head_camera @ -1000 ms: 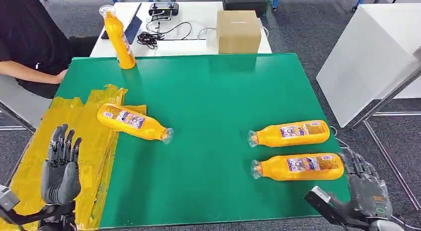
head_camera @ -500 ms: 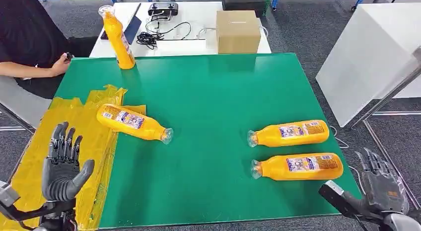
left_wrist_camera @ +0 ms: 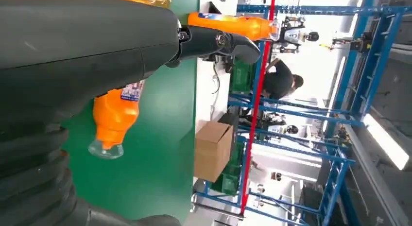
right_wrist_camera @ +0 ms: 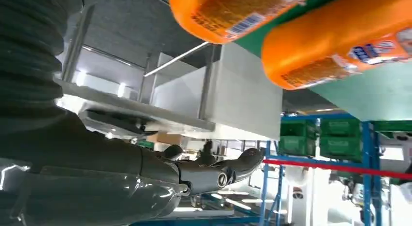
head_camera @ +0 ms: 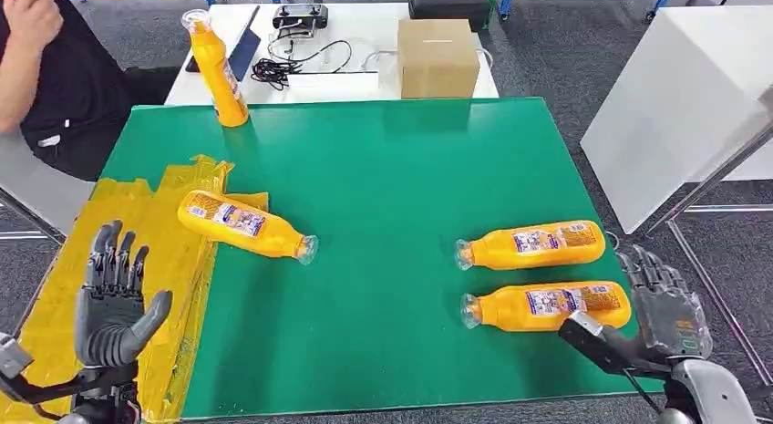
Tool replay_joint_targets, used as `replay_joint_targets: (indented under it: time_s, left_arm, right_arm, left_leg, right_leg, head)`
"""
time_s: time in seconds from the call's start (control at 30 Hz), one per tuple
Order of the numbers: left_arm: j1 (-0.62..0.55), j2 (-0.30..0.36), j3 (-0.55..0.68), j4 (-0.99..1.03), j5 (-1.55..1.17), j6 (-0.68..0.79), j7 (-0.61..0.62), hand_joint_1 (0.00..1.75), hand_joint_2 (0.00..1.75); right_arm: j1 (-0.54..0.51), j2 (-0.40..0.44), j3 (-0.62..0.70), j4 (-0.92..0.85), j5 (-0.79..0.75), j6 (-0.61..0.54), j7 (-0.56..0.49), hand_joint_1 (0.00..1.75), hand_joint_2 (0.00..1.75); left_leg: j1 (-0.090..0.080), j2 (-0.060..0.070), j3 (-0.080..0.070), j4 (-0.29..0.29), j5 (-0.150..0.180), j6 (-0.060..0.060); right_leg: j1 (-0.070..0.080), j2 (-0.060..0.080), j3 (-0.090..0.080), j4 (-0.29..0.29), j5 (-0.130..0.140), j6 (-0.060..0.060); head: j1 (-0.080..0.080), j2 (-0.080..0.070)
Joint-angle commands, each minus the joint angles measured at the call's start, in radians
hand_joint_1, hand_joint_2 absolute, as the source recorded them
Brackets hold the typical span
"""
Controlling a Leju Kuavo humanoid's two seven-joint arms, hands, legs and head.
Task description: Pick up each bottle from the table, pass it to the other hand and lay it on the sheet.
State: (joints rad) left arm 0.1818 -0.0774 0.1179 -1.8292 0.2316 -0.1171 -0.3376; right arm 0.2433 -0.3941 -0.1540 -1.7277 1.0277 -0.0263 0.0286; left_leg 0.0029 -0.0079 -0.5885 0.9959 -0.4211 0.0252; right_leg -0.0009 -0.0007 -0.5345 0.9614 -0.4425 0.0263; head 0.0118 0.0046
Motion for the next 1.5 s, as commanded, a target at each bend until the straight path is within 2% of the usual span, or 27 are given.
replay_joint_targets:
  time_s: [0.03,0.53,0.73,0.93,1.23,1.33,1.43,1.5]
  left_arm:
    - [-0.032,0.011,0.015,0.041,0.009,0.007,-0.006,0.00,1.75]
    - [-0.026,0.006,0.024,0.044,0.014,0.000,-0.010,0.00,1.75]
    - [-0.046,0.010,0.021,0.053,0.016,0.003,-0.011,0.00,1.75]
    - [-0.053,0.014,0.020,0.058,0.015,0.004,-0.009,0.00,1.75]
    - [-0.069,0.015,0.002,0.074,0.019,0.018,0.004,0.00,1.75]
    - [-0.066,0.015,-0.009,0.080,0.023,0.027,0.008,0.00,1.75]
    - [-0.069,0.020,-0.006,0.089,0.029,0.036,0.003,0.00,1.75]
    - [-0.070,0.022,-0.005,0.091,0.029,0.036,0.003,0.00,1.75]
  right_arm:
    - [-0.064,-0.033,0.167,0.103,-0.003,-0.014,0.020,0.00,1.75]
    - [-0.051,-0.058,0.176,0.121,-0.008,-0.010,0.034,0.00,1.75]
    - [-0.096,-0.062,0.249,0.177,0.010,0.010,0.039,0.00,1.75]
    - [-0.122,-0.067,0.262,0.208,0.014,0.013,0.042,0.00,1.75]
    - [-0.234,-0.071,0.337,0.328,0.039,0.047,0.043,0.00,1.75]
    - [-0.249,-0.092,0.370,0.337,0.037,0.086,0.045,0.00,1.75]
    - [-0.259,-0.162,0.424,0.344,0.033,0.171,0.064,0.00,1.75]
    - [-0.259,-0.169,0.423,0.348,0.033,0.172,0.064,0.00,1.75]
  left_leg:
    - [0.001,0.003,0.003,-0.001,-0.001,-0.001]
    - [0.000,0.001,0.003,-0.001,-0.001,-0.001]
    - [0.001,0.002,0.005,-0.002,-0.001,-0.001]
    - [0.000,0.001,0.002,-0.001,0.000,0.000]
    - [0.001,0.002,0.004,-0.002,-0.001,-0.001]
    - [0.000,0.002,0.003,-0.001,0.000,-0.001]
    - [0.000,0.002,0.005,-0.002,-0.001,-0.001]
    - [0.000,0.001,0.005,-0.001,-0.001,-0.001]
  right_leg:
    - [0.001,0.002,0.003,-0.002,0.000,0.000]
    - [0.000,0.001,0.003,-0.002,0.000,0.000]
    - [0.001,0.002,0.005,-0.003,0.000,0.000]
    - [0.000,0.000,0.002,-0.001,0.000,0.000]
    - [0.001,0.002,0.004,-0.002,0.000,0.000]
    - [0.000,0.002,0.003,-0.002,0.000,0.000]
    - [0.000,0.001,0.005,-0.003,0.000,0.000]
    - [0.000,0.001,0.005,-0.002,-0.001,0.000]
  head:
    - [0.000,0.000]
    - [0.000,0.000]
    - [0.000,0.000]
    - [0.000,0.000]
    - [0.000,0.000]
    - [0.000,0.000]
    - [0.000,0.000]
    - [0.000,0.000]
